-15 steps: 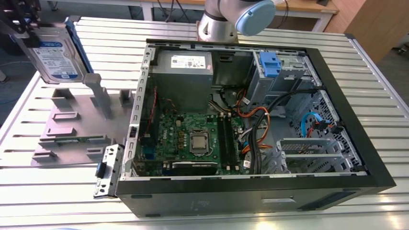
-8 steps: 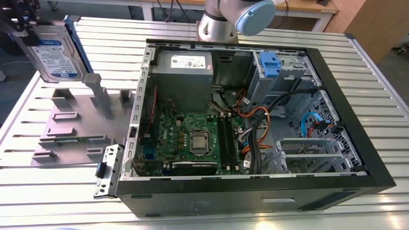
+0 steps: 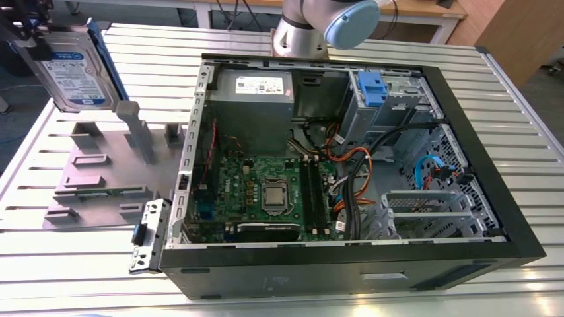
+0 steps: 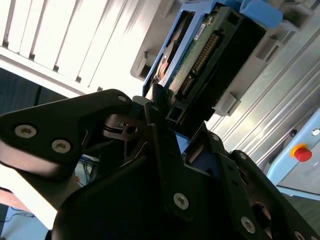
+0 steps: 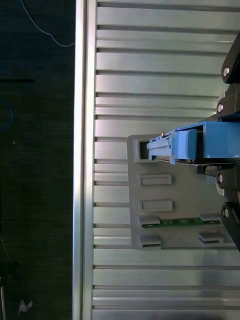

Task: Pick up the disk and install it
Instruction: 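Pick up the disk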

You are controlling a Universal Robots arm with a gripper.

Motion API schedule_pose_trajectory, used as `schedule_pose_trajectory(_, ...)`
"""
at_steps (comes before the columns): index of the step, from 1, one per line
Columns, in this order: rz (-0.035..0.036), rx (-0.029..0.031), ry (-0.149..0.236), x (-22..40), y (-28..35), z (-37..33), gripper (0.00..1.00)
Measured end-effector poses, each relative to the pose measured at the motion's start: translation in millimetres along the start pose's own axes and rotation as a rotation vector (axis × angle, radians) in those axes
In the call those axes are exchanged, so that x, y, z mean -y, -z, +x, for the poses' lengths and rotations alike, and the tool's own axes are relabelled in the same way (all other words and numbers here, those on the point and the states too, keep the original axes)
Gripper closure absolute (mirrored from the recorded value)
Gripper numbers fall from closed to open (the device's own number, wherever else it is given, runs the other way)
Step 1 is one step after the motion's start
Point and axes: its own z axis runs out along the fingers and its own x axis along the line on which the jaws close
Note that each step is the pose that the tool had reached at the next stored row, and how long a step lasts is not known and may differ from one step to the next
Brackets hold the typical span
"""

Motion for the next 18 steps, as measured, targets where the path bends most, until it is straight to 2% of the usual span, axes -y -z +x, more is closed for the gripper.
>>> schedule_pose_trajectory(18,0.0001,0.0,0.0,0.4,10.5,0.4,0.64)
